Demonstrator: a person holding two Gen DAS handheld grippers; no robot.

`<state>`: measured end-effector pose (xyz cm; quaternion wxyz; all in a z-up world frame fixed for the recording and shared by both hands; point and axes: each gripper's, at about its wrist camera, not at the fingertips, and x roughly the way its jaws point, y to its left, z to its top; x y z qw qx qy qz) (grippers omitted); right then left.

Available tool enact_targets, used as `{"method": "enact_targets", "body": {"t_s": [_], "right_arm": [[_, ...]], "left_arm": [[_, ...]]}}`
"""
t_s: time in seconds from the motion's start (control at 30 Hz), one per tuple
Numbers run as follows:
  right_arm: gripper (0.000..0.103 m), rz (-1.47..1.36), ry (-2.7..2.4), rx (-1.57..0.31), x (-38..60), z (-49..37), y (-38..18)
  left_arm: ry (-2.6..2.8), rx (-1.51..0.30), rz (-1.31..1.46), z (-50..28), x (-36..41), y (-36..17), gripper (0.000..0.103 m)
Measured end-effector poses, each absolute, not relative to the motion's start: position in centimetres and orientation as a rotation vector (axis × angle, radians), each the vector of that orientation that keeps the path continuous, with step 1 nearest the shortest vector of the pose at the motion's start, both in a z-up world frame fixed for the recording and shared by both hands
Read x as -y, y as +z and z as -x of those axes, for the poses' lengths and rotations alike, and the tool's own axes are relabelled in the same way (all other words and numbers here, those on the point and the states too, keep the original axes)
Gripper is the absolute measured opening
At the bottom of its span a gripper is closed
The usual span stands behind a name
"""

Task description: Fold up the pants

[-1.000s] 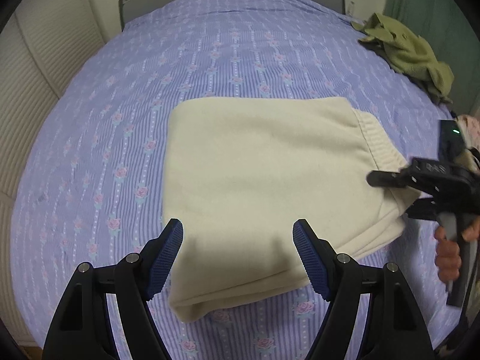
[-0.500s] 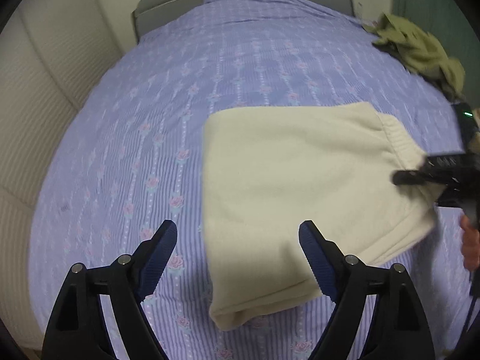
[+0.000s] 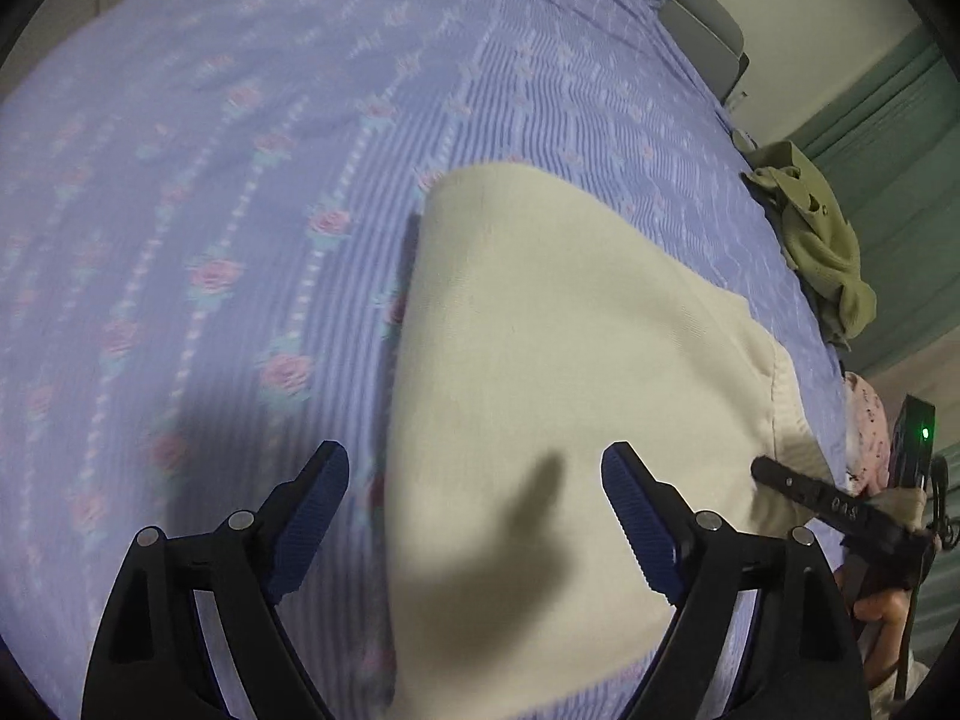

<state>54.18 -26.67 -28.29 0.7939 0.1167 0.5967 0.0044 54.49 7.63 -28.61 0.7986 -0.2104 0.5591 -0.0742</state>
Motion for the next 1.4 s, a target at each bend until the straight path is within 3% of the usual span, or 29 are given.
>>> {"method": "enact_targets", "body": {"t_s": [0.17, 0.23, 0.4, 0.5, 0.6, 0.67, 0.73, 0.8, 0.97, 1.4], "right_arm": [[0.039, -0.175, 0.006, -1.279, 24.2, -56.0, -29.6], [0.038, -0.171, 0.011, -1.277, 24.2, -56.1, -30.0], [0.038, -0.175, 0.02, -1.283, 24.1, -56.0, -30.9], [0.039, -0.163, 0.019, -1.28, 24.0, -55.7, -30.7], [0.039, -0.149, 0.018, -1.277, 24.1, -55.8, -30.5], [0.041, -0.184, 0.025, -1.278, 24.7, -56.0, -30.9], [0.041, -0.251, 0.033, -1.283, 25.8, -55.8, -31.0], [0.04, -0.251, 0.043, -1.261, 25.7, -55.3, -29.9], [0.033, -0.178, 0.069, -1.173, 23.9, -53.2, -25.5], [0.032, -0.127, 0.09, -1.019, 19.8, -42.2, -14.7]], "left_arm": [[-0.189, -1.267, 0.517, -55.8, -7.6, -31.6, 0.081], [-0.248, -1.279, 0.559, -55.7, -7.2, -31.7, 0.061], [-0.382, -1.214, 0.568, -54.9, -6.9, -29.2, 0.058], [-0.355, -1.283, 0.553, -55.6, -7.2, -31.4, 0.059], [-0.333, -1.345, 0.598, -56.8, -6.8, -33.5, 0.066], [-0.319, -1.341, 0.59, -57.0, -6.3, -33.1, 0.062], [-0.301, -1.337, 0.531, -56.8, -5.4, -32.0, 0.038], [-0.284, -1.307, 0.512, -56.1, -5.2, -30.2, 0.032], [-0.25, -1.209, 0.386, -54.3, -4.2, -25.1, 0.03], [-0.276, -1.067, 0.114, -43.3, -5.3, -12.6, 0.03]]}}
